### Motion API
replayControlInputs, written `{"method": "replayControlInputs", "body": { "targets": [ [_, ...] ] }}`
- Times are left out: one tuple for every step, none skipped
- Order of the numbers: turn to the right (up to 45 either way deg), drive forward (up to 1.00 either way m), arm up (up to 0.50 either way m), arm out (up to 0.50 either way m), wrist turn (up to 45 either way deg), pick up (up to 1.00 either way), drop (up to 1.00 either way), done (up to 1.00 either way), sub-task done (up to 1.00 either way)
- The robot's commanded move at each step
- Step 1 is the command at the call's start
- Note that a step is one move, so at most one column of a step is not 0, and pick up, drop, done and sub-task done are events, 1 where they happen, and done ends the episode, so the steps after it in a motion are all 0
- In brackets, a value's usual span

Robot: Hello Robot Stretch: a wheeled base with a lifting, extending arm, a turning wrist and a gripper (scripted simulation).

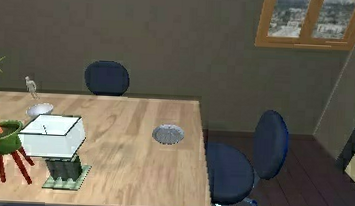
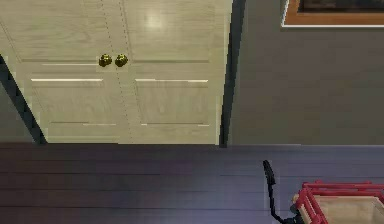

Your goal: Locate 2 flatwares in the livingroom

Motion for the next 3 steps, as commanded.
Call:
{"method": "replayControlInputs", "body": {
  "targets": [
    [-45.0,0.00,0.00,0.00,0.0,0.00,0.00,0.00,0.00],
    [-45.0,0.00,0.00,0.00,0.0,0.00,0.00,0.00,0.00],
    [-45.0,0.00,0.00,0.00,0.0,0.00,0.00,0.00,0.00]
  ]
}}
